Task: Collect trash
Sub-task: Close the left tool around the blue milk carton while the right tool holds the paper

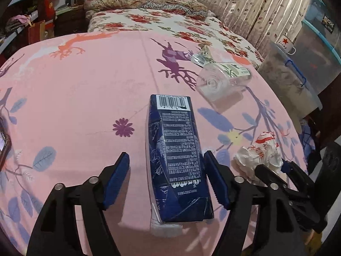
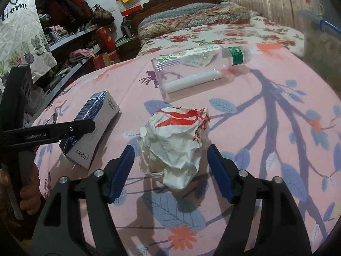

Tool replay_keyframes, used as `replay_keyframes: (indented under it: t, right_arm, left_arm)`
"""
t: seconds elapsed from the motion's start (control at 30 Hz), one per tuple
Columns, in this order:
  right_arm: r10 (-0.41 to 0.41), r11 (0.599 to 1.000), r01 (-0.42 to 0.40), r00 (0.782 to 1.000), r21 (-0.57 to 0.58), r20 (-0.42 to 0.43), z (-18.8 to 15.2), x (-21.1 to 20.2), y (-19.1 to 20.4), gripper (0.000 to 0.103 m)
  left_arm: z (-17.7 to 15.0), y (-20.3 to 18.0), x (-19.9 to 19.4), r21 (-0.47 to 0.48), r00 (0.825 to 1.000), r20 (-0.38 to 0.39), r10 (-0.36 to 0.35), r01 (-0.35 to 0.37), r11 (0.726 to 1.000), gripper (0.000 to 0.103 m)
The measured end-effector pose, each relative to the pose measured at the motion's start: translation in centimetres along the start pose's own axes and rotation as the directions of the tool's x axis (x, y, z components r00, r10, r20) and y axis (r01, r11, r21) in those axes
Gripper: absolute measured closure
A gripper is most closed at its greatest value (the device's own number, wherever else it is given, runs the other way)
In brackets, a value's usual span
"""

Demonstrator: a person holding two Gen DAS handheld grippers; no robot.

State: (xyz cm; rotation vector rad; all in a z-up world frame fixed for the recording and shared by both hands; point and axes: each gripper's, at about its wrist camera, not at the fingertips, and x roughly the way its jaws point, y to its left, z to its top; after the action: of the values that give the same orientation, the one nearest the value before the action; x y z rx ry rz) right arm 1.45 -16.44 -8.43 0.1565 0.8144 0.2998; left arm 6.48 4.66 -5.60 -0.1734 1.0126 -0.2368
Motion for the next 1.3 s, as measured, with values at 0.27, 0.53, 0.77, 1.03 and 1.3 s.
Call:
replay_keyframes:
  t: [0.27,0.53,0.77,1.03,1.3]
  right_arm:
    - [-0.004,1.0,0.004,1.0,0.002,-0.025,-0.3,0.8,0.0,0.028]
    - [-0.021,1.0,0.021,0.999,-0.014,-0.033,-0.5,1.3,0.2,0.023]
    - [-0.016,1.0,0.015,0.999,-0.018,-0.037,-0.7,1.5,0.7,0.016]
    - [-0.039,0.998,0.036,0.998,-0.059,-0.048,-0.9,1.7,1.5,0.006]
    - [-0.059,0.995,0.054,0.997,-0.085,-0.059,-1.0,1.8,2.0,0.004]
  left_arm:
    - [-0.9,-0.3,1.0,0.014,1.0,-0.018,0.022,-0.021,1.0,0.032]
    - [-1.2,-1.0,1.3,0.05,0.999,-0.006,0.044,-0.044,0.998,0.024]
    - [-1.3,-1.2,1.5,0.058,1.0,-0.005,0.024,-0.024,0.998,0.015]
    - [-1.3,-1.2,1.5,0.052,1.0,-0.007,-0.002,0.003,0.999,0.009]
    - [-1.2,-1.0,1.4,0.036,1.0,-0.006,-0.023,0.023,0.999,0.009]
